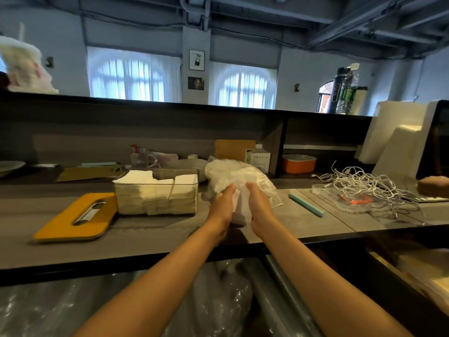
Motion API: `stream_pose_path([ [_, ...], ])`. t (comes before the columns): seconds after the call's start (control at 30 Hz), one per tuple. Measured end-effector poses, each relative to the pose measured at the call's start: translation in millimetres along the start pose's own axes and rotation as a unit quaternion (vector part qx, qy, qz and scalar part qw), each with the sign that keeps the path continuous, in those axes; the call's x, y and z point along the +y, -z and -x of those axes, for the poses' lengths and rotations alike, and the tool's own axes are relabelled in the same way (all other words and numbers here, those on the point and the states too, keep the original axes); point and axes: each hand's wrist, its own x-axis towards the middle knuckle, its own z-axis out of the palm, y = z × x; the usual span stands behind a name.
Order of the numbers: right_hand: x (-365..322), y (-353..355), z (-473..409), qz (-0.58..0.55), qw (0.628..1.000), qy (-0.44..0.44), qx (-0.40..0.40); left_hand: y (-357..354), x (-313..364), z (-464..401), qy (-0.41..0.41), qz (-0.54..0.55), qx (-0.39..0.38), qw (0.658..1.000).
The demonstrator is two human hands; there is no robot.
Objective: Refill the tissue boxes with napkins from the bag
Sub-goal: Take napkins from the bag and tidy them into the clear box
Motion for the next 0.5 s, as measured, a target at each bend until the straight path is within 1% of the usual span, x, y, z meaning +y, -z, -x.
stream_pose_path([
  [0.07, 2, -17, 6, 0.031, 0.999, 0.04, -0.002, 16, 10, 4, -0.01, -0.034, 0.024, 0.999],
  [0.17, -4, -42, 20, 0.014, 0.997, 0.072, -0.029, 40, 22, 15, -0.087, -0.035, 0.062, 0.994],
  [0.23, -12, -57, 27, -0.021, 0.997, 0.046, -0.057, 57, 28, 21, -0.149, -0.036, 0.087, 0.984],
  [0.3, -17, -72, 29, -0.05, 0.994, -0.003, -0.096, 74, 36, 23, -0.186, -0.041, 0.13, 0.973],
  [0.33, -18, -81, 28, -0.047, 0.992, -0.018, -0.113, 82, 39, 21, -0.196, -0.046, 0.147, 0.968],
  [0.4, -18, -98, 24, -0.004, 0.992, -0.027, -0.12, 98, 47, 16, -0.183, -0.074, 0.16, 0.967],
  [0.5, -23, -119, 11, 0.062, 0.994, -0.023, -0.089, 123, 61, 8, -0.118, -0.143, 0.124, 0.975],
])
